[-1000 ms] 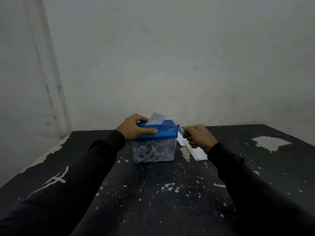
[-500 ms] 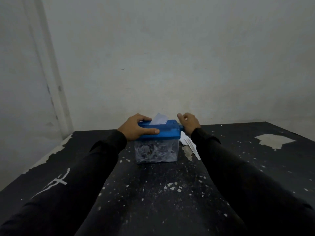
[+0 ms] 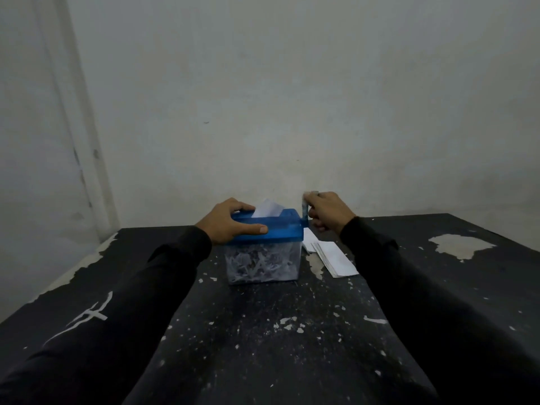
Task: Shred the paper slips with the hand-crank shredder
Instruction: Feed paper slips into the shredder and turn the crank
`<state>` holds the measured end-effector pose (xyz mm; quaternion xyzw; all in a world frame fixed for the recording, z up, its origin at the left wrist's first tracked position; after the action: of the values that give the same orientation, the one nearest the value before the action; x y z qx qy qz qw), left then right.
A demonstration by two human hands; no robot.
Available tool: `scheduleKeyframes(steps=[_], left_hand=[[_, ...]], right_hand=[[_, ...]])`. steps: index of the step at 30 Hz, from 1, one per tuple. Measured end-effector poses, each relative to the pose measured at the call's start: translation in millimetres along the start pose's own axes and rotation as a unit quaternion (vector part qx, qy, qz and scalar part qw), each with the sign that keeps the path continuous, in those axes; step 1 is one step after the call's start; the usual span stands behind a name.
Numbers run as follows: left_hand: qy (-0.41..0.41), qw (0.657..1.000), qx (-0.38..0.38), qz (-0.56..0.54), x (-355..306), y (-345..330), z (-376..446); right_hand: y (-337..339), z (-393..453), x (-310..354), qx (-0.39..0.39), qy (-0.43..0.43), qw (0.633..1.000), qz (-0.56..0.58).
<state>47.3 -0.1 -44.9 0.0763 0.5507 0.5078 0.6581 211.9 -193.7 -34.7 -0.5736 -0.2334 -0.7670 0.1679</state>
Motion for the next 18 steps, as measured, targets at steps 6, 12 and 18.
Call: scheduleKeyframes(steps=[6,12,18], left_hand=[[-0.002,1.000,-0.005,-0.001,0.9,-0.1,0.6],[0.007,1.000,-0.013,-0.009,0.6,-1.5,0.9],[0.010,1.000,-0.013,0.006,4.8,-2.0,4.0]], right_hand=[[-11.1,21.1,-36.3,-0.056,-0.022,0.996,-0.067],[0.1,-22.0,-61.9,-0.019,-0.032,0.980,-0.193],[22.6,-39.1,-29.7,0.107,-0.017,0.976,-0.189]])
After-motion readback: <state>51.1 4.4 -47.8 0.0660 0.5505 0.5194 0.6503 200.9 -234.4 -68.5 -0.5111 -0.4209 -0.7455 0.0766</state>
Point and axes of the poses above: each hand's wrist, its own z-axis towards the middle knuckle, its own y-axis out of the back of the hand, x = y × z, the point moved 3 cm from there along z, towards the middle knuckle, and after that the axes turned 5 degrees about -x, right-handed, at the moved point
